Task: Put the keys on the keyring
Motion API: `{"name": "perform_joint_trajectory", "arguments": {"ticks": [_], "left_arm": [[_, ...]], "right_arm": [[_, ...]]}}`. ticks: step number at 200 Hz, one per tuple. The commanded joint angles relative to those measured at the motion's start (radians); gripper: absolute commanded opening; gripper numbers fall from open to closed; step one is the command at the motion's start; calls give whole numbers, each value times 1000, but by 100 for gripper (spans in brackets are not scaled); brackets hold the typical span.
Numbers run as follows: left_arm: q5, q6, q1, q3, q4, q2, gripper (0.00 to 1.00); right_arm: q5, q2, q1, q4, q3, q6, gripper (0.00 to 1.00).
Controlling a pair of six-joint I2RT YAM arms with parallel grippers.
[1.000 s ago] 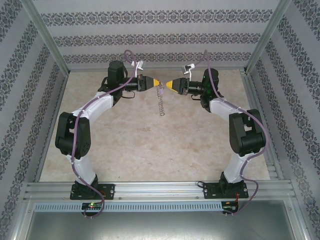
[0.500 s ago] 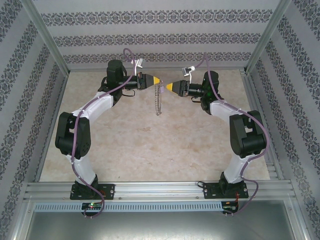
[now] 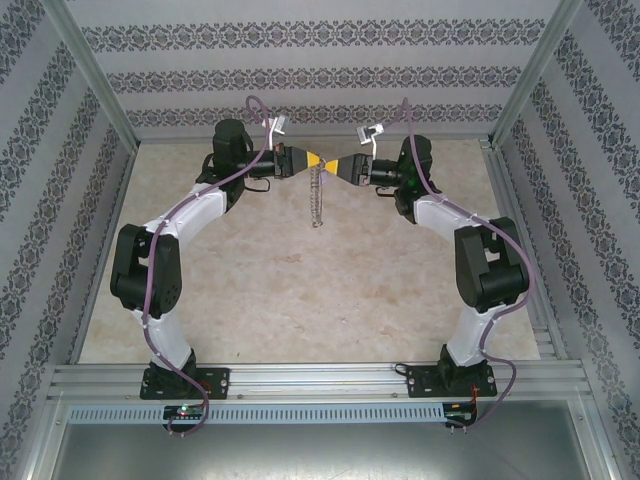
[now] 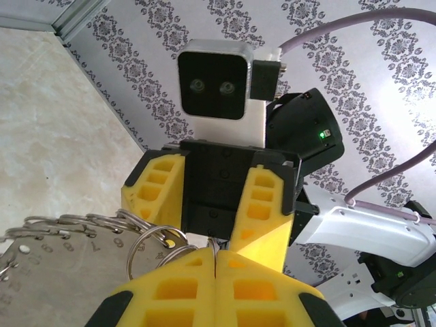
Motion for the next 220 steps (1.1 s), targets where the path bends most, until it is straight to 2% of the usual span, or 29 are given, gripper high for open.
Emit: {"name": "perform_joint_trajectory", "arguments": {"ticks": [1, 44, 96, 220], "left_arm": [[23, -22, -6, -2, 85, -25, 0], [18, -27, -6, -3, 92, -24, 0], [12, -31, -6, -8, 101, -24, 0], [11, -47, -11, -26, 129, -17, 0]], "right_arm": [[-9, 17, 11, 55, 9, -5, 36], [-1, -20, 6, 68, -64, -17, 18], [-1, -60, 15, 75, -112, -22, 2], [-12, -41, 76, 43, -29, -12, 0]]}}
